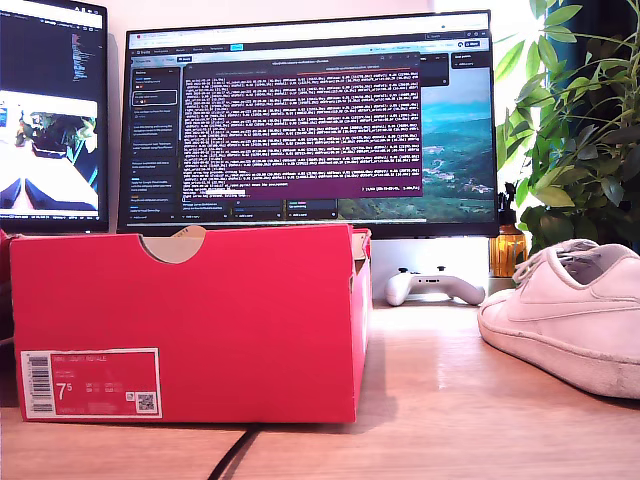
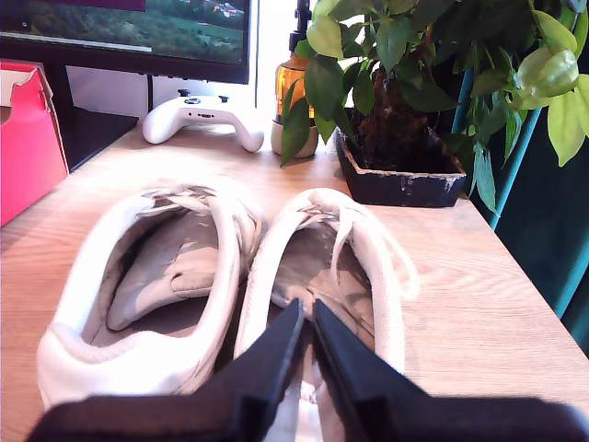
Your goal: Pack the white shoes by picking the first shoe and placing it inside the red shoebox, left side, then picking and rotating the second shoe and placing it in the shoebox
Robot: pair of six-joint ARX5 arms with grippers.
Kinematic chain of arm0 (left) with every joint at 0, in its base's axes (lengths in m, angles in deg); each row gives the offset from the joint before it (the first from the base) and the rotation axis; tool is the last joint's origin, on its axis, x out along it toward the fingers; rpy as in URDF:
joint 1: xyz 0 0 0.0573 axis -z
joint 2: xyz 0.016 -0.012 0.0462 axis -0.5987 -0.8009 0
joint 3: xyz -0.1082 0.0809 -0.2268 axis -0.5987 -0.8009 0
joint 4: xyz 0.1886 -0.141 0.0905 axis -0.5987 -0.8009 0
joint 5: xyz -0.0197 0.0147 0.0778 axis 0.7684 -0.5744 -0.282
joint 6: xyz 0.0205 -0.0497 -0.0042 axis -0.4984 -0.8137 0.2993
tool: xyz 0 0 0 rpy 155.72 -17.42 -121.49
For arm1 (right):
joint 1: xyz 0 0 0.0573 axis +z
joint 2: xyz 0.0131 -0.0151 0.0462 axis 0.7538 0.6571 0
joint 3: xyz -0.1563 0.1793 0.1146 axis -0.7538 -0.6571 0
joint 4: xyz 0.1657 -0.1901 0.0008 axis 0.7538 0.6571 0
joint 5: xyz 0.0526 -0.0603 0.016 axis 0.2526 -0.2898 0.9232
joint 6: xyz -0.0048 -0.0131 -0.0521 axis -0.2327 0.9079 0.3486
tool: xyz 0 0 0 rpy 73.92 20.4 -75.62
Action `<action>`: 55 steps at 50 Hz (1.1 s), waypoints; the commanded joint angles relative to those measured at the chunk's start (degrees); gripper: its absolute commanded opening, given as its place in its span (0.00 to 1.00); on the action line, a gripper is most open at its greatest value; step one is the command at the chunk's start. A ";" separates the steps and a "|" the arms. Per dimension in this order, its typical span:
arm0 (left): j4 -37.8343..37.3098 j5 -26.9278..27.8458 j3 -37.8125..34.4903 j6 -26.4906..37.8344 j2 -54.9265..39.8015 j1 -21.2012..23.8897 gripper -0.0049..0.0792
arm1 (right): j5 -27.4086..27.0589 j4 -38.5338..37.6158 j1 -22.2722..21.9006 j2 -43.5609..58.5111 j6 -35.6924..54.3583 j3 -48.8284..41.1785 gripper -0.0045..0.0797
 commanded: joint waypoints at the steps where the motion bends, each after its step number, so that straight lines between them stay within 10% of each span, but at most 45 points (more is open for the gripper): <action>1: -1.62 -0.33 -1.42 -0.22 0.48 -0.15 0.04 | 0.00 -0.55 0.22 -0.37 1.79 -0.35 0.04; 21: 0.61 3.08 -1.42 -6.73 0.48 -0.13 0.04 | 1.84 -1.68 0.26 -0.37 -8.31 -0.35 0.04; 36: 17.05 17.97 -1.14 -19.78 0.48 -0.09 0.04 | 14.38 -14.01 0.26 -0.37 -27.98 0.07 0.04; 55: 9.88 28.92 15.34 -6.43 -2.91 -0.09 0.04 | 16.66 -5.29 0.26 5.01 -22.84 13.97 0.04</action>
